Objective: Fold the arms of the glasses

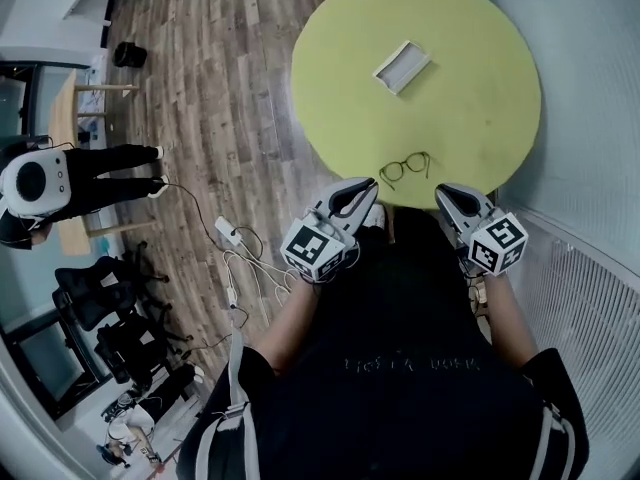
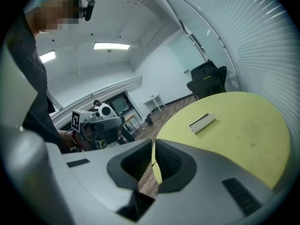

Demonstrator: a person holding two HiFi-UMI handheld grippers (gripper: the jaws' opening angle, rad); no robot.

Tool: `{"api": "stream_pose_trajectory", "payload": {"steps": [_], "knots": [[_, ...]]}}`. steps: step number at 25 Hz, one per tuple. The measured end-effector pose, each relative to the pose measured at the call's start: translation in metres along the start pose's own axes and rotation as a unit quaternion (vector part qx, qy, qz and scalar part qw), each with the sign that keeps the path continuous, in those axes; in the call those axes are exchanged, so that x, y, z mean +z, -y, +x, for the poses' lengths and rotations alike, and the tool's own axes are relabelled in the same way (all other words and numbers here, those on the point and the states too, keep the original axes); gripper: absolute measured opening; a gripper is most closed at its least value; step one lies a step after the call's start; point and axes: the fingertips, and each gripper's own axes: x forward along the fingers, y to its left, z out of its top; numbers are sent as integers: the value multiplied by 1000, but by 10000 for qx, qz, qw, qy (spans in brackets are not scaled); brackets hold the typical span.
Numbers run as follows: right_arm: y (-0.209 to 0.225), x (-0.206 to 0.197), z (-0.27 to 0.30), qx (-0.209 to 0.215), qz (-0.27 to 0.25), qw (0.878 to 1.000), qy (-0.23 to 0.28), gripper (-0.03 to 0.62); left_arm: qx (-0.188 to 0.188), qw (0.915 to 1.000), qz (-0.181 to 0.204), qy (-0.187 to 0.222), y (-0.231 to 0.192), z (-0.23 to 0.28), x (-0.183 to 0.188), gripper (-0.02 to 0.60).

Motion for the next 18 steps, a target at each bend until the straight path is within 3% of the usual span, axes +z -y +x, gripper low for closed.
{"api": "stream_pose_trajectory", "payload": {"steps": [8,12,14,18], "knots": [[27,-25,18,441,-385,9934,-989,34,687,9973,-232,124,-11,8,-2,35],[33,-43,26,523,-1263,9791,-1504,34,851,9957,-369,66,-11,4,-14,35],[36,-53,32,656,-2142,9566,-1865,34,887,9953,-381,36,-12,1,-19,35],[51,-73,45,1020,-3707,8867,-2568,34,969,9943,-447,42,-15,-1,-27,35]]}}
